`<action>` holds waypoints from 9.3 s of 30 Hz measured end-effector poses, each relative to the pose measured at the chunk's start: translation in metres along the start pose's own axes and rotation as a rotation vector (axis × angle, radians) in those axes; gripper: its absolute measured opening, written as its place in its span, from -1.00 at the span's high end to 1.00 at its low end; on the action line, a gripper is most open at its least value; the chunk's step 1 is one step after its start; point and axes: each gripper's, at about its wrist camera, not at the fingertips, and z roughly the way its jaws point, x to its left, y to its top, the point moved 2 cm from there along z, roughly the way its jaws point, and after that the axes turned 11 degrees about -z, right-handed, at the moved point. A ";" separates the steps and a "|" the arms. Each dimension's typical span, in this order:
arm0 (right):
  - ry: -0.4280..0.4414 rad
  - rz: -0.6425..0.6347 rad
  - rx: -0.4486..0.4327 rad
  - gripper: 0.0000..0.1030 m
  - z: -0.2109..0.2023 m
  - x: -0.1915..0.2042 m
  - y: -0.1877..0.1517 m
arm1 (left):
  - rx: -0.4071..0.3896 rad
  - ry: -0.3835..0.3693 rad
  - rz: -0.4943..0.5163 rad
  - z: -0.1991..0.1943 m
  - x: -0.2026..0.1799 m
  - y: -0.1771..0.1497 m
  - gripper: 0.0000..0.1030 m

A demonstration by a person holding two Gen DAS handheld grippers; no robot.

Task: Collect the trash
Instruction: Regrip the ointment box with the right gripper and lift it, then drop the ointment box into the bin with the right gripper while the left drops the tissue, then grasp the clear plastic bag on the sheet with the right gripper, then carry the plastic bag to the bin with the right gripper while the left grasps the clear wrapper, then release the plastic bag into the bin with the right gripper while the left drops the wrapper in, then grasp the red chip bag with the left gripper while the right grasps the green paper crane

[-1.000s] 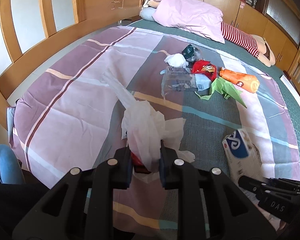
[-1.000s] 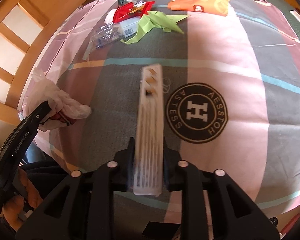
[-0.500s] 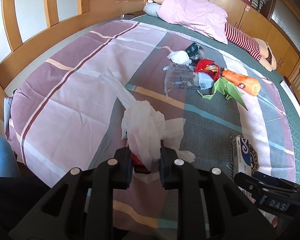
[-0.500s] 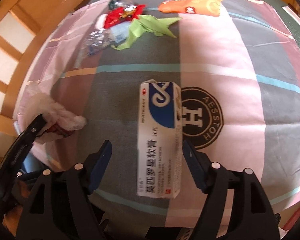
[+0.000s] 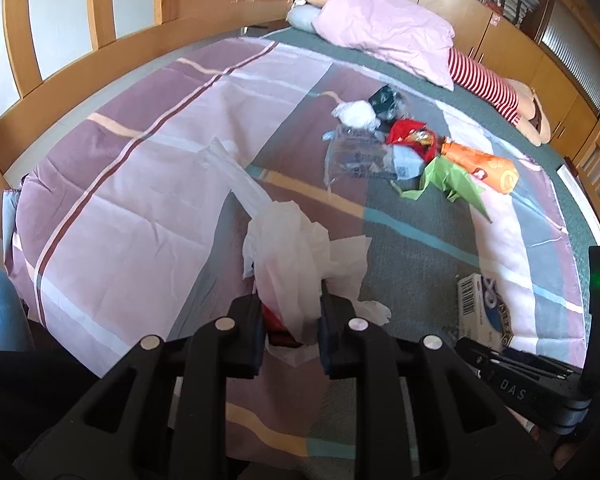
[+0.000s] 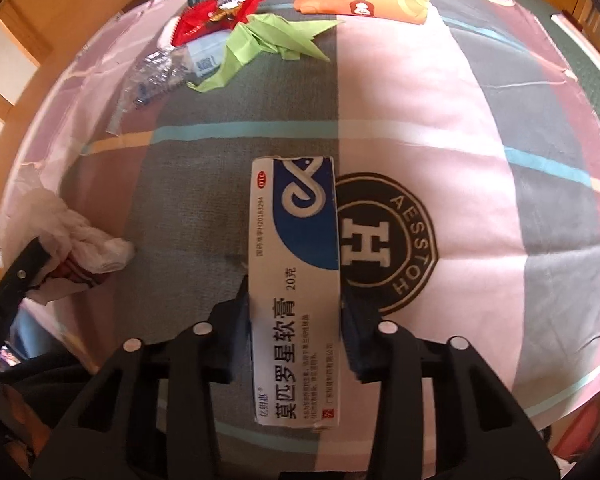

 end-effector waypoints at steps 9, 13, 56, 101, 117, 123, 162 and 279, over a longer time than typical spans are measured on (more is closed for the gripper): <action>-0.006 -0.006 -0.181 0.22 -0.061 -0.006 -0.011 | -0.115 -0.094 -0.009 -0.032 0.002 0.000 0.58; 0.008 -0.006 -0.316 0.22 -0.104 -0.011 -0.025 | -0.167 -0.131 0.025 -0.048 0.002 -0.006 0.58; 0.027 0.384 -0.654 -0.55 -0.286 -0.124 -0.264 | 0.197 -0.860 0.751 -0.201 -0.091 -0.220 -0.52; -0.061 -0.051 -0.164 -0.16 0.097 0.049 0.309 | 0.028 0.071 -0.445 0.026 0.060 0.049 -0.84; 0.116 -0.278 -0.253 -0.06 -0.009 0.058 0.169 | 0.068 0.029 -0.511 0.032 0.073 0.046 -0.84; 0.118 -0.125 -0.324 -0.06 -0.081 0.010 0.141 | 0.168 -0.114 -0.105 0.050 -0.007 0.050 -0.84; 0.069 0.222 -0.423 -0.07 -0.167 -0.062 -0.114 | -0.131 -0.083 -0.014 -0.019 0.021 0.021 0.50; 0.013 0.200 -0.162 -0.63 0.020 -0.024 0.119 | -0.124 -0.190 0.061 -0.008 -0.030 0.044 0.54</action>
